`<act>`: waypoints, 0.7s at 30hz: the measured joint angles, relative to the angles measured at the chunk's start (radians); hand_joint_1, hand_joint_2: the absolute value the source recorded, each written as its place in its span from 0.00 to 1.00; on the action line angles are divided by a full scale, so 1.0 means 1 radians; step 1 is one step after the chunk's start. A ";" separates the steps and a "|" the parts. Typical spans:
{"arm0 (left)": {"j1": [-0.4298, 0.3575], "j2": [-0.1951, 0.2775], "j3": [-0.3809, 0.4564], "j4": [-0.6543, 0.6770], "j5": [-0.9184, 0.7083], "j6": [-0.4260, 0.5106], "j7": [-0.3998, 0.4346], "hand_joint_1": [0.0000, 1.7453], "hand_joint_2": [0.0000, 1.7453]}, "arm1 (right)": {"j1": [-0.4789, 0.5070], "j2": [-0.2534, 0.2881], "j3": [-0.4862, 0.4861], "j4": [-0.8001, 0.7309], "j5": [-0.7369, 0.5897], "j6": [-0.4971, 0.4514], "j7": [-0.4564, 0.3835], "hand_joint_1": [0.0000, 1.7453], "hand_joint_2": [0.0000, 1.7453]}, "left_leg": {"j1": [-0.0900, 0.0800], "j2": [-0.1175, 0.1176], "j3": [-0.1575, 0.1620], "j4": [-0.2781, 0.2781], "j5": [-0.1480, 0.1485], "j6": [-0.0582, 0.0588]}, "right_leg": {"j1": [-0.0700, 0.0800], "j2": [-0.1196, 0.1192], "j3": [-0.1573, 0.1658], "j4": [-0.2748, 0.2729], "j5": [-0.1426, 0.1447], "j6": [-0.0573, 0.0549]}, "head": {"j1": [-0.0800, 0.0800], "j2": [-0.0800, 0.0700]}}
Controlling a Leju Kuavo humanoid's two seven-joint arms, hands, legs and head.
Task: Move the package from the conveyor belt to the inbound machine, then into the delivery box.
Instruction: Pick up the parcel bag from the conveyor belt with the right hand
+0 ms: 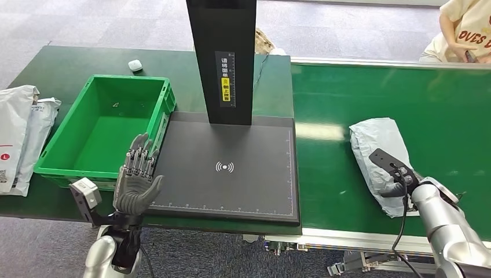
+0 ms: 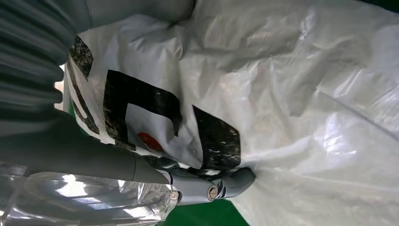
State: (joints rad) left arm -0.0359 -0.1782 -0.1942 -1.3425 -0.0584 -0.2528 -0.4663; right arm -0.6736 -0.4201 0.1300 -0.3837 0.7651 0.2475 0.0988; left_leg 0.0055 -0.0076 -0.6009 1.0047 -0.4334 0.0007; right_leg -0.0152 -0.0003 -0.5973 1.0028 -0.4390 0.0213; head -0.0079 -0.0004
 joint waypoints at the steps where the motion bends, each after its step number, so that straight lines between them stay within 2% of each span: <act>1: 0.000 0.000 0.000 0.001 0.001 0.001 0.000 0.00 1.00 | -0.002 -0.001 0.005 0.002 0.002 0.003 0.000 1.00 1.00 | 0.000 0.000 0.000 0.000 0.000 0.000 | 0.000 0.000 0.000 0.000 0.000 0.000 | 0.000 0.000; 17: -0.002 0.001 -0.005 0.009 0.004 0.002 -0.001 0.00 1.00 | -0.013 -0.006 0.031 0.010 0.001 -0.003 -0.001 1.00 1.00 | 0.000 0.000 0.000 0.000 0.000 0.000 | 0.001 0.000 0.001 0.000 0.000 0.000 | 0.000 0.000; 21: 0.000 0.002 -0.005 0.008 0.006 0.006 0.000 0.00 1.00 | -0.013 0.000 0.027 0.010 -0.025 -0.098 -0.004 1.00 1.00 | 0.000 0.000 0.000 0.000 0.000 0.000 | 0.000 0.000 0.001 0.000 0.000 0.000 | 0.000 0.000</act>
State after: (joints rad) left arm -0.0354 -0.1762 -0.1991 -1.3346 -0.0520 -0.2464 -0.4666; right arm -0.6866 -0.4200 0.1567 -0.3735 0.7397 0.1495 0.0949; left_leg 0.0054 -0.0078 -0.6010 1.0046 -0.4334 0.0008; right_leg -0.0151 -0.0004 -0.5963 1.0029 -0.4392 0.0217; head -0.0078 -0.0004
